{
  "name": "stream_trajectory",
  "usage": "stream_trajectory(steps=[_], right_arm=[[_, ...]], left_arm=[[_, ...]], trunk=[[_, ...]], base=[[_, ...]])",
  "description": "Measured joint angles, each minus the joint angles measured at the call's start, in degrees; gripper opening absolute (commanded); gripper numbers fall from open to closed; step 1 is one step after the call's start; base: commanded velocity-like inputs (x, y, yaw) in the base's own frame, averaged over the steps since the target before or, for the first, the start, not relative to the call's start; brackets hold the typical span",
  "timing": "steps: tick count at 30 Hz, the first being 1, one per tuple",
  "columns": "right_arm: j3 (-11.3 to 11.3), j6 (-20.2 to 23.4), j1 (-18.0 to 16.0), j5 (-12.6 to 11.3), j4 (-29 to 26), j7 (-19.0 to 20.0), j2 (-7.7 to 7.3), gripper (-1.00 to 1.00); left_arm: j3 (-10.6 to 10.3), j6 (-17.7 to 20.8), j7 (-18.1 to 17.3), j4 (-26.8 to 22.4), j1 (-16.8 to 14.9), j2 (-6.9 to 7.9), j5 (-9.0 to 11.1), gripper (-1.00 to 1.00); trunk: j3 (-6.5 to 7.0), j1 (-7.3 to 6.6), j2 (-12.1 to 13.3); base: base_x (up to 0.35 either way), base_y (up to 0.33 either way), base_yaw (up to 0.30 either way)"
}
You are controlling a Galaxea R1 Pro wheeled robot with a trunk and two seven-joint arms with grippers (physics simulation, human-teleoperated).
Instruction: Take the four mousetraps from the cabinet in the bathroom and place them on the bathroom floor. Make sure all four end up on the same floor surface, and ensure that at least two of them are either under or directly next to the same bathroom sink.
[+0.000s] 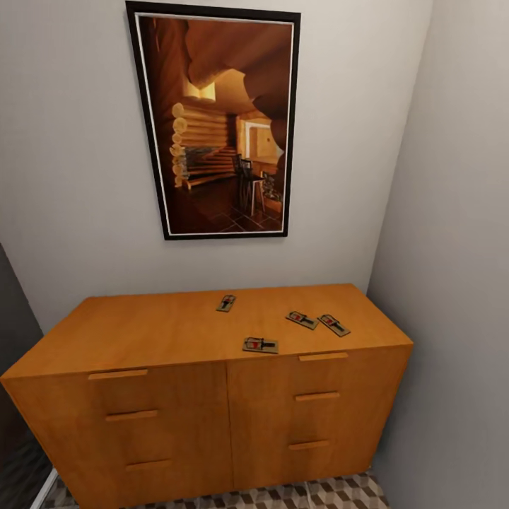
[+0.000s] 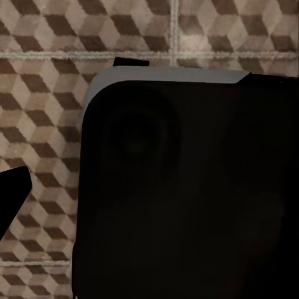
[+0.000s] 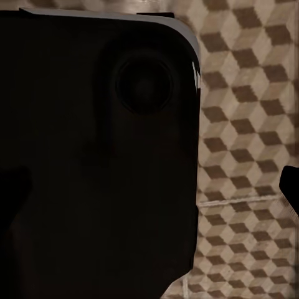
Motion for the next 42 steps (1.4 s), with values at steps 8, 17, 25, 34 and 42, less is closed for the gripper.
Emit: stream_trajectory(steps=[8,17,25,34,42], right_arm=[[0.00,0.00,0.00,0.00,0.00,0.00,0.00,1.00],[0.00,0.00,0.00,0.00,0.00,0.00,0.00,1.00],[0.00,0.00,-0.01,0.00,0.00,0.00,0.00,1.00],[-0.05,0.00,-0.01,0.00,0.00,0.00,0.00,1.00],[-0.07,0.00,0.00,-0.06,0.00,0.00,0.00,1.00]], left_arm=[[0.03,-0.09,0.02,0.00,0.00,0.00,0.00,1.00],[0.00,-0.11,0.07,0.00,0.00,0.00,0.00,1.00],[0.00,-0.06,0.27,0.00,0.00,-0.06,-0.08,1.00],[0.05,-0.03,0.38,0.00,0.00,-0.07,-0.15,1.00],[0.06,0.05,0.44,0.00,0.00,-0.05,-0.04,1.00]], trunk=[[0.00,0.01,0.00],[0.00,0.02,0.00],[0.00,0.01,0.00],[0.00,0.01,0.00],[0.00,0.01,0.00]], base=[[0.055,-0.018,0.000],[0.009,-0.003,0.000],[0.002,-0.001,0.000],[0.000,0.000,0.000],[0.000,0.000,0.000]])
